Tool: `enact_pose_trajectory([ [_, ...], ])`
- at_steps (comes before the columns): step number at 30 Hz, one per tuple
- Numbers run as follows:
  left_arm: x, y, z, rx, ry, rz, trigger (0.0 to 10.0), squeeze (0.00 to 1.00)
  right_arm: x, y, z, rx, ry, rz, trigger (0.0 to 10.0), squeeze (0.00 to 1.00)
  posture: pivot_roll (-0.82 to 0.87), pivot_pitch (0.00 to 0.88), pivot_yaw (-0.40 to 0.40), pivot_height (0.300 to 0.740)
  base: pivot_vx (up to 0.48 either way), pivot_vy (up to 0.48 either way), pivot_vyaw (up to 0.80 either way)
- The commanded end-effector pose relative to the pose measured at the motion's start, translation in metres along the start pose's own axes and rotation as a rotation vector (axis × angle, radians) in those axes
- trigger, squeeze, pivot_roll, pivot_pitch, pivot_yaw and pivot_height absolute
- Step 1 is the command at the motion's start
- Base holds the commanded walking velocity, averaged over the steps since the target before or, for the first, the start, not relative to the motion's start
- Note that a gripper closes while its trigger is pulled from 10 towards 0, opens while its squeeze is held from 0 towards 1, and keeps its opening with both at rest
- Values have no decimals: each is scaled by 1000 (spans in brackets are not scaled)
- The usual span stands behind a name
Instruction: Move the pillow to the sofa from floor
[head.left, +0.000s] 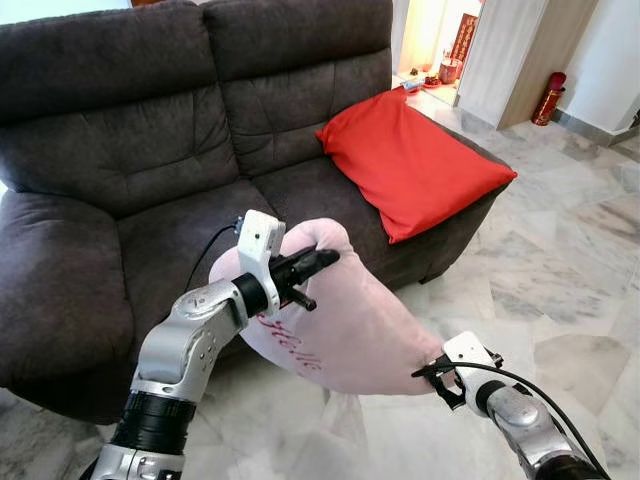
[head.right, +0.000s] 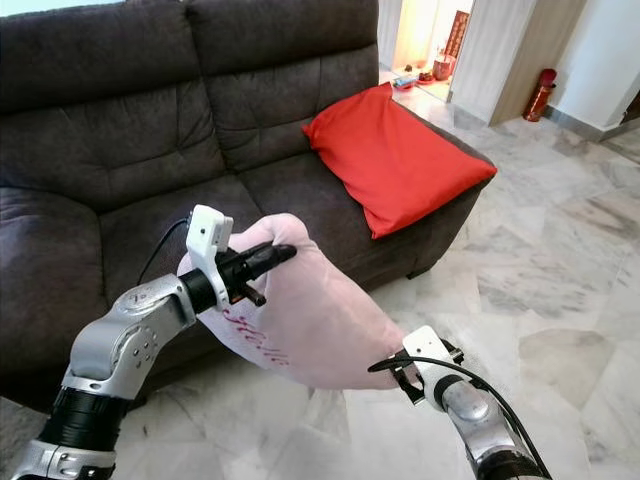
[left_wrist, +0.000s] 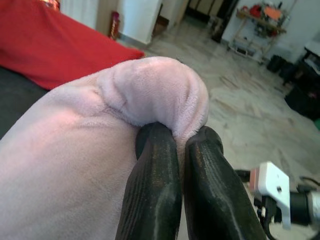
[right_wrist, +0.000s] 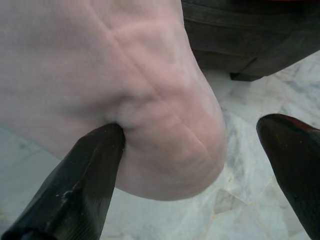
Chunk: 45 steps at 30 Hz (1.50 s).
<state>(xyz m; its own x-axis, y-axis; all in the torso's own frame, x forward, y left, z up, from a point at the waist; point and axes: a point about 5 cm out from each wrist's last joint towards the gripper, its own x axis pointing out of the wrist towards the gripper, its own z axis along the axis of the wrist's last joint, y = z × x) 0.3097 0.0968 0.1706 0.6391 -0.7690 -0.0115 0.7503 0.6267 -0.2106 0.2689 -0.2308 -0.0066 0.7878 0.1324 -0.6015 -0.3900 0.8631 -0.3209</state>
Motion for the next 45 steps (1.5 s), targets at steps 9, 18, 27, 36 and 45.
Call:
enact_pose_trajectory([
  [9,1,-19,29,47,-105,-148,10000,0,-5,34,-24,58,93,267,10000,0,83,0,-16,740,0,0,0],
  [18,-1,-20,32,40,-113,-157,10000,0,-7,41,-34,130,122,256,0,0,84,0,-13,740,0,0,0],
  [27,1,-20,35,34,-123,-156,10000,0,-7,45,-34,114,133,280,0,0,82,0,-13,740,0,0,0],
  [36,0,-16,35,39,-128,-126,10000,0,-7,44,-35,114,134,275,0,0,78,0,-13,740,0,0,0],
  [45,-1,-14,31,37,-121,-106,10000,0,-6,39,-31,111,121,249,0,0,77,0,-15,740,0,0,0],
])
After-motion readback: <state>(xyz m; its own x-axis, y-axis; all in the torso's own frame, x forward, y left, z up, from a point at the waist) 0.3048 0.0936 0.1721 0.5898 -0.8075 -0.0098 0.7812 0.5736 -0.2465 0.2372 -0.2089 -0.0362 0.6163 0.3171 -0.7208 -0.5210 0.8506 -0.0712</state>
